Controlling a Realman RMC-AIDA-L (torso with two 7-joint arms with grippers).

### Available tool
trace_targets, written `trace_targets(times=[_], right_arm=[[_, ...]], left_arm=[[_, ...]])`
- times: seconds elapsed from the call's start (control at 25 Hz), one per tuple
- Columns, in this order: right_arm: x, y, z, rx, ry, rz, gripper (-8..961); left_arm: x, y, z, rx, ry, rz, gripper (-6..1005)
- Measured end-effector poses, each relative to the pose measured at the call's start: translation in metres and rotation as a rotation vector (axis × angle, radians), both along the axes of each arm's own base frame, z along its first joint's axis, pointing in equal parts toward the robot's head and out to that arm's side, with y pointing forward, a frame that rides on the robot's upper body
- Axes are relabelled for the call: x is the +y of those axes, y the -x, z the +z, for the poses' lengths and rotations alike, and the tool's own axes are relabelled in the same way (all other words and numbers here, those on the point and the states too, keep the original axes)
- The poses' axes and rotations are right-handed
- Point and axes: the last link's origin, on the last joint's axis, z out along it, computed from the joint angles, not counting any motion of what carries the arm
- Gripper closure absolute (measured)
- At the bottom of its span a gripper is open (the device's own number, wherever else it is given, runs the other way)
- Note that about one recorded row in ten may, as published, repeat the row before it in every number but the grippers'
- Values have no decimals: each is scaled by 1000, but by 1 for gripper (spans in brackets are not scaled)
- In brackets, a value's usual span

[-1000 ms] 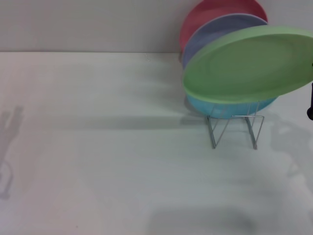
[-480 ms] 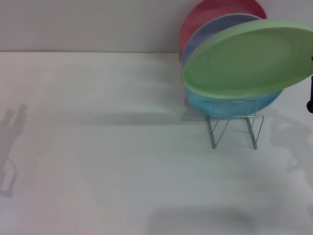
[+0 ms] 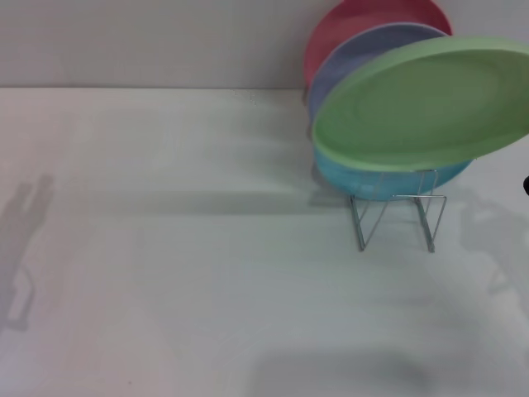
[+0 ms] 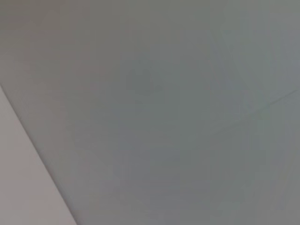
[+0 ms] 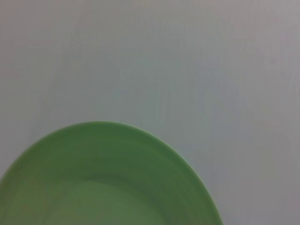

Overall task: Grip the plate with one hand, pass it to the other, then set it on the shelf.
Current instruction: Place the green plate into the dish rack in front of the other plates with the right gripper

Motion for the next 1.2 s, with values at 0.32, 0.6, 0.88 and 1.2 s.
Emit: trace_targets(times=[0.32, 0.6, 0.88, 1.2], right_arm=[[-6, -8, 2, -20, 1, -25, 934], [-7, -13, 3, -38, 8, -44, 934], [-7, -16, 2, -56, 19, -57, 933], [-2, -19, 1, -74, 32, -79, 933]], left_arm=[[-6, -1, -6, -3, 20, -9, 323], [-9, 2, -5, -2, 18, -4, 323], [-8, -1, -4, -4, 15, -18, 322], [-7, -3, -5, -11, 18, -24, 322]])
